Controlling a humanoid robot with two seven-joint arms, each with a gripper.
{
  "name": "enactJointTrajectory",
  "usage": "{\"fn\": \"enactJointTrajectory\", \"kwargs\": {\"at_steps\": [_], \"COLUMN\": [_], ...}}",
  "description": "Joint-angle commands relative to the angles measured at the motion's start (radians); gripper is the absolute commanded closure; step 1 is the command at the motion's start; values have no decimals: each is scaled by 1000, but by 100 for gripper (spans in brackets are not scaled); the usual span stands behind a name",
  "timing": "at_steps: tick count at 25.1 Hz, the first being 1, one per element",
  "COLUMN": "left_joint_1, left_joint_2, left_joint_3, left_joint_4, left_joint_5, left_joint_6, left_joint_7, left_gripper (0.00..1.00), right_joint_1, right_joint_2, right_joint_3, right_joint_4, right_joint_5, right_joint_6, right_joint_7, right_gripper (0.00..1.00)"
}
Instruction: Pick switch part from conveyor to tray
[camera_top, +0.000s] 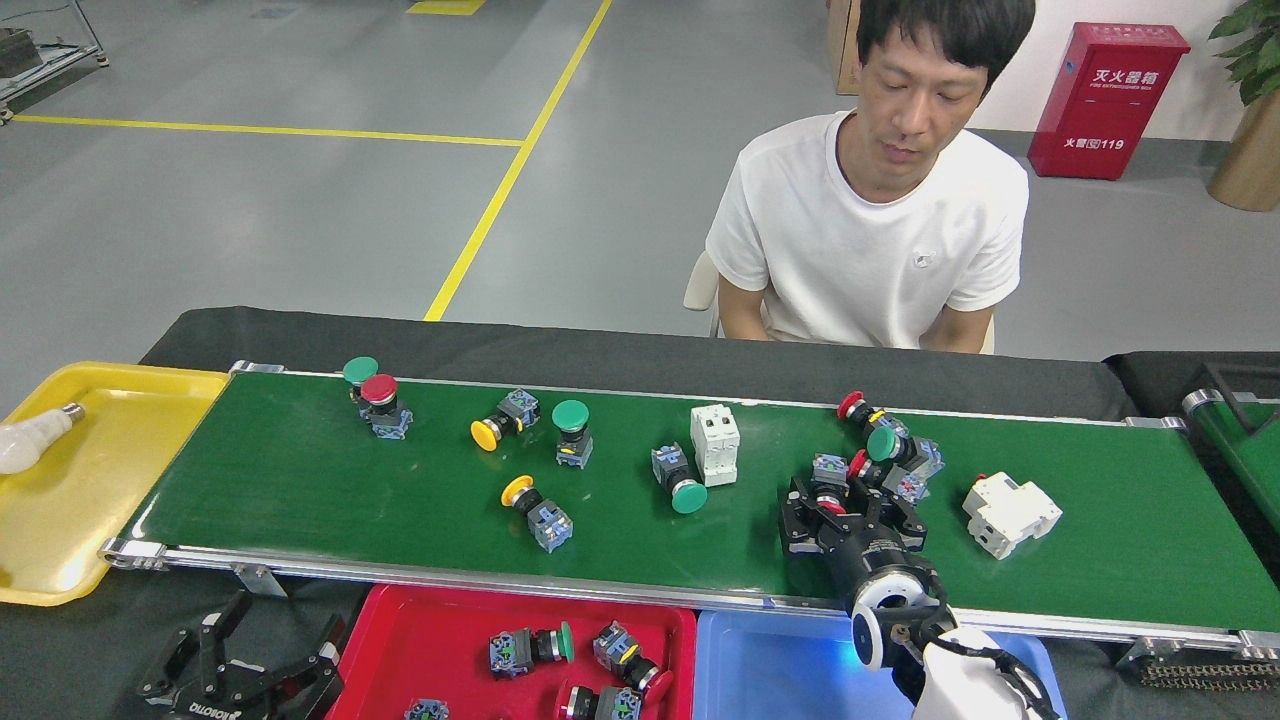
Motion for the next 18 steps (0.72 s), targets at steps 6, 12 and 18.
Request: {"fn": "enactJointTrajectory", "kwargs": {"at_steps": [6, 12, 18], "left_joint_1": [-89, -125, -174], "left_joint_2": [-135, -135, -137], "left_joint_3": [-55, -78, -95], "left_joint_4": [-23, -16, 55], "left_joint_5": [-5, -14, -41], "left_joint_6": [51, 152, 172], "left_joint_7": [-176, -188, -189], "left_gripper": [1, 1, 1], "right_joint_1": [-18, 25, 104], "right_joint_2": [0, 1, -2], "right_joint_3": [-1, 7, 120], "right_joint_4": [-141, -333, -372], "right_joint_5": [-5, -5, -5], "right_joint_6": [-142, -407, -622], "right_joint_7": [11, 10, -4], "right_gripper": [98, 97, 96]}}
